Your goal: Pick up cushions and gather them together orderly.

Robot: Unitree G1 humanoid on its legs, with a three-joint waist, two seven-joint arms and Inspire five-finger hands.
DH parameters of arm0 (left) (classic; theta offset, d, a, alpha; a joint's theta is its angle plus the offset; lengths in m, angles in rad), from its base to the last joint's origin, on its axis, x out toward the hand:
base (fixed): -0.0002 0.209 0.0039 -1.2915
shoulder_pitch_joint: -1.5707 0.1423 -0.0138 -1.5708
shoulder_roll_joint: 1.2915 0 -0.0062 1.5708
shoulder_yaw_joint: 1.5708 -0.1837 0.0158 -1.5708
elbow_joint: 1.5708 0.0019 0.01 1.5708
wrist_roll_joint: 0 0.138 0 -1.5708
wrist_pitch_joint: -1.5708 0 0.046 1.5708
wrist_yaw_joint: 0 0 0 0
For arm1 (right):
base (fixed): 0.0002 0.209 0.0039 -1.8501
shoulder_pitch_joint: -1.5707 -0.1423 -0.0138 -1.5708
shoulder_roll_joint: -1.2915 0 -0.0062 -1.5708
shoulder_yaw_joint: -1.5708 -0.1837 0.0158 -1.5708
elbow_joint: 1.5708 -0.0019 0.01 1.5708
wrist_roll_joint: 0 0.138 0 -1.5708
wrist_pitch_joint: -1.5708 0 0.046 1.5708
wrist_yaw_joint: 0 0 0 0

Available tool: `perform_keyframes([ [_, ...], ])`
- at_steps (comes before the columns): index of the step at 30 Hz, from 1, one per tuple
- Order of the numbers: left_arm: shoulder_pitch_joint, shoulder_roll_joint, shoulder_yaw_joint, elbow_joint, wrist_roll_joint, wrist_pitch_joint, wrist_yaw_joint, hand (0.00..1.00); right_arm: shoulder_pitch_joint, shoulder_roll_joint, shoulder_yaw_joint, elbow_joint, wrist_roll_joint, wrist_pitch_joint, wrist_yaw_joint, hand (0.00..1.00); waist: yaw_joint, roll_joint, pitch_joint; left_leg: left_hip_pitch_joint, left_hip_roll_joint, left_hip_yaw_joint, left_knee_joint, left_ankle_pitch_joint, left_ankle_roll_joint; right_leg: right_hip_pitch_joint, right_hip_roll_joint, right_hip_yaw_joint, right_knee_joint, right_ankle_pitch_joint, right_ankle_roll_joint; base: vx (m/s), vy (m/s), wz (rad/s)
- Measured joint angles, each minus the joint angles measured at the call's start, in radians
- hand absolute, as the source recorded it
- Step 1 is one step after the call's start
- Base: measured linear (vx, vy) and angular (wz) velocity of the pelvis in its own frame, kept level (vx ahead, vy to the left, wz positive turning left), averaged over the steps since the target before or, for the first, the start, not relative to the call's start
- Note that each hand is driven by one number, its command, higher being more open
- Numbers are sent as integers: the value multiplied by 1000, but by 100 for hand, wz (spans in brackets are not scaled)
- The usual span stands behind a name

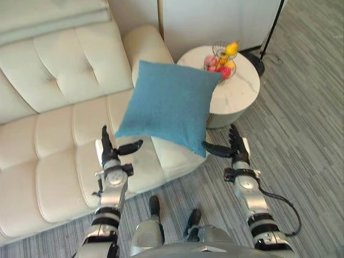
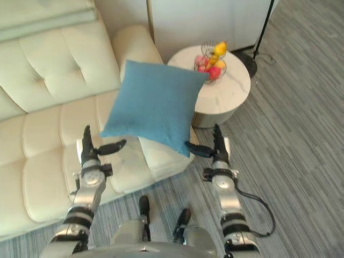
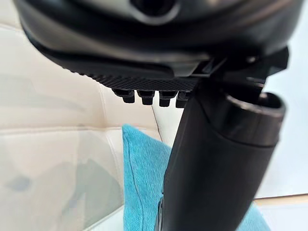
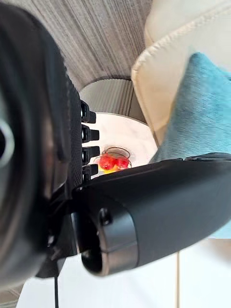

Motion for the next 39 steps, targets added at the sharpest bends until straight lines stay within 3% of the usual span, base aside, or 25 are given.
perform_keyframes([
  [2, -80, 1, -7, 32, 2, 0, 18, 100, -47, 7, 13, 1, 20, 0, -10, 100, 2, 5, 46, -11, 4, 0, 6, 3, 4, -8, 1, 1, 3, 6, -3, -91, -2, -3],
  [3, -130, 3, -8, 65, 2, 0, 33, 0, -75, 13, 13, 4, 32, 0, -22, 100, 3, 6, 53, -39, 6, 0, 16, 4, 6, -37, 1, 2, 8, 9, -6, -89, -1, -4],
  [4, -179, 12, -8, 99, 2, 1, 44, 0, -104, 15, 15, 7, 32, 0, -33, 0, 4, 7, 54, -74, 10, 1, 21, 8, 10, -70, 3, 3, 13, 15, -9, -68, -3, -7],
  [7, -330, 63, -18, 193, 1, 5, 60, 0, -241, 17, 30, 56, 37, 0, -71, 0, 6, 5, 116, -118, 15, 5, 31, 25, 13, -116, 8, 10, 16, 34, -20, -77, -8, -10],
  [11, -433, 105, -46, 230, -2, 13, 64, 0, -365, 26, 40, 95, 75, 0, -99, 0, 15, 4, 142, -174, 22, 6, 51, 28, 13, -171, 13, 18, 21, 45, -29, -44, -11, -8],
  [21, -432, 87, -118, 107, -52, 10, 58, 0, -406, 29, 67, 88, 150, -33, -122, 0, 22, 5, 176, -192, 17, -20, 57, 35, 15, -188, 5, 15, 59, 30, -27, -2, -3, 8],
  [27, -252, 28, -189, -73, -89, 10, 31, 0, -206, 8, 36, -37, 150, -46, -123, 0, 13, 4, 179, -145, -17, -60, 51, 35, 16, -181, -55, 2, 203, -62, -10, 50, -31, 27],
  [34, 62, -34, -252, -242, -94, 10, -23, 0, 55, -10, 31, -175, 117, -45, -99, 0, -1, 5, 168, -7, -43, -80, -11, 35, 13, -80, -85, 2, 263, -135, 9, 50, -52, 17],
  [39, 309, -80, -281, -342, -102, 9, -84, 0, 258, -12, 34, -255, 84, -44, -66, 0, -12, 29, 73, 75, -57, -118, -50, 40, 8, 22, -77, -37, 224, -149, 19, 71, -18, 24],
])
